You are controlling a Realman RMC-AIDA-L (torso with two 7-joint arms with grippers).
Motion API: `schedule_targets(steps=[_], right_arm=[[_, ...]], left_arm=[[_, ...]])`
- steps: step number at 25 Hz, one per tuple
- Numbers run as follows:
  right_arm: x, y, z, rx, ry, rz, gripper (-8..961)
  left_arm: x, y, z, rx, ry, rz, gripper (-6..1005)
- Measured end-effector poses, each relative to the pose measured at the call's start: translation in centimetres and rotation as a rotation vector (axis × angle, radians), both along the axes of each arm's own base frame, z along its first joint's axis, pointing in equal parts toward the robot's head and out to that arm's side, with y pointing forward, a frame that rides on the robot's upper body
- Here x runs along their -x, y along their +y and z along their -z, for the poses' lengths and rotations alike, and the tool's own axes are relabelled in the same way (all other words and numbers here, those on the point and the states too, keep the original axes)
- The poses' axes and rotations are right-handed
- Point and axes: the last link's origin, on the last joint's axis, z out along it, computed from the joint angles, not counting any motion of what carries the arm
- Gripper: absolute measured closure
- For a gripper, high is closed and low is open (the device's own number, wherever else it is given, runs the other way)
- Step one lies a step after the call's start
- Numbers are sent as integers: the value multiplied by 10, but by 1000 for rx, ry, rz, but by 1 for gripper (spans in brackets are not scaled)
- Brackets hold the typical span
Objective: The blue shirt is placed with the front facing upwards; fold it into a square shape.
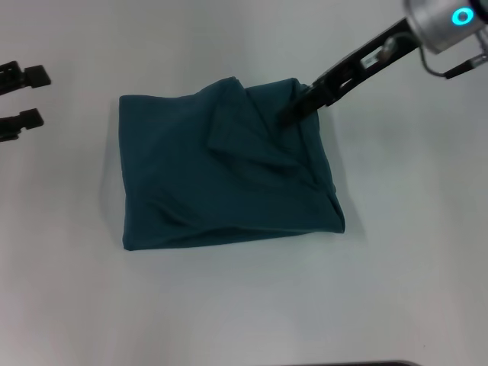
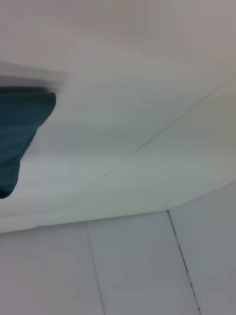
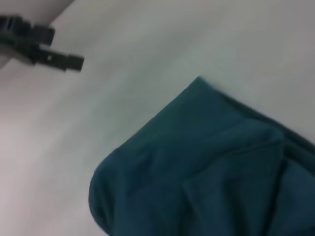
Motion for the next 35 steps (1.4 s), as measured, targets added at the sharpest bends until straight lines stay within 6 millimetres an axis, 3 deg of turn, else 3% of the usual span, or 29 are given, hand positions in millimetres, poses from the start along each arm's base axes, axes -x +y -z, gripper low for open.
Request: schedule_targets(steps=[4, 8, 17, 31, 35], right_arm=[[5, 1, 17, 2, -89, -12, 136], [4, 11, 22, -79, -148, 66, 142], [-3, 15, 40, -113, -86, 162, 157], [-8, 27, 43, -206, -83, 233, 180], [-8, 27, 44, -200, -88, 231, 378]], left_arm=[[4, -5, -7, -25, -15, -5, 114], [3, -6, -5, -21, -21, 3, 114], [-1, -3, 2, -16, -20, 19, 113], [-1, 0, 6, -29, -16, 14, 113], [0, 1, 8, -31, -17, 13, 113]])
